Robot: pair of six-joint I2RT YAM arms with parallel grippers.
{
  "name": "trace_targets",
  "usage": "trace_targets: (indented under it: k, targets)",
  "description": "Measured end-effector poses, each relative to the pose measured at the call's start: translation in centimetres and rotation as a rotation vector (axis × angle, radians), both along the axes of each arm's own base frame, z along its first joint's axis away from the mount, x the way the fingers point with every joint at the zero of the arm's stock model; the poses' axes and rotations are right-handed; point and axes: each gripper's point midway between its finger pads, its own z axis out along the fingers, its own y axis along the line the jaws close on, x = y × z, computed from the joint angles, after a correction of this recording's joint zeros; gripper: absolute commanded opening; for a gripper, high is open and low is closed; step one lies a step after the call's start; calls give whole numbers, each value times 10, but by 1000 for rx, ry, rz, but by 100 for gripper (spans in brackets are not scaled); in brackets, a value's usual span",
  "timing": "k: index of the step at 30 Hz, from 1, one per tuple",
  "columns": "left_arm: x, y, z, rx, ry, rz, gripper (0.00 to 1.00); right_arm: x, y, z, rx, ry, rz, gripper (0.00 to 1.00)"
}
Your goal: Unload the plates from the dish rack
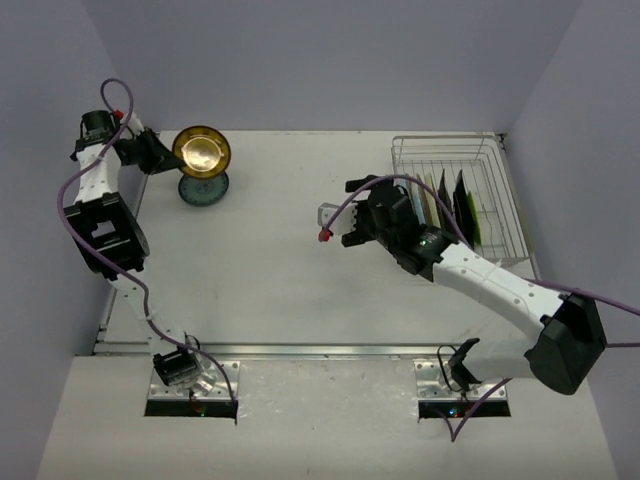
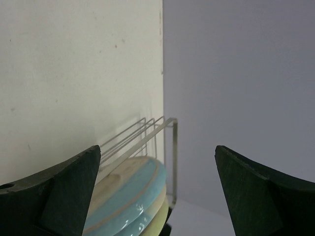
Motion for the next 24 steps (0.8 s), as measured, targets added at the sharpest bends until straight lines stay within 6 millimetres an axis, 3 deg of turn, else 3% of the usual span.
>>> trace_targets:
  k: [3,5,9,14,21,24]
  targets:
    - [5,50,-29,14,50,121,0,13,-24,2,54,65,-127,99]
    - [5,64,-49,13,92,158,0,20,-39,4,87,102,-206,99]
    - [7,62,-78,8,149,161,0,27,-62,7,145,156,-323,99]
    - [13,56,-98,5,178,146,2,25,-73,12,201,216,-404,99]
    - [12,57,-117,16,215,147,19,27,-88,23,293,277,-504,99]
    - [11,59,-119,25,222,152,34,32,-101,30,344,291,-561,99]
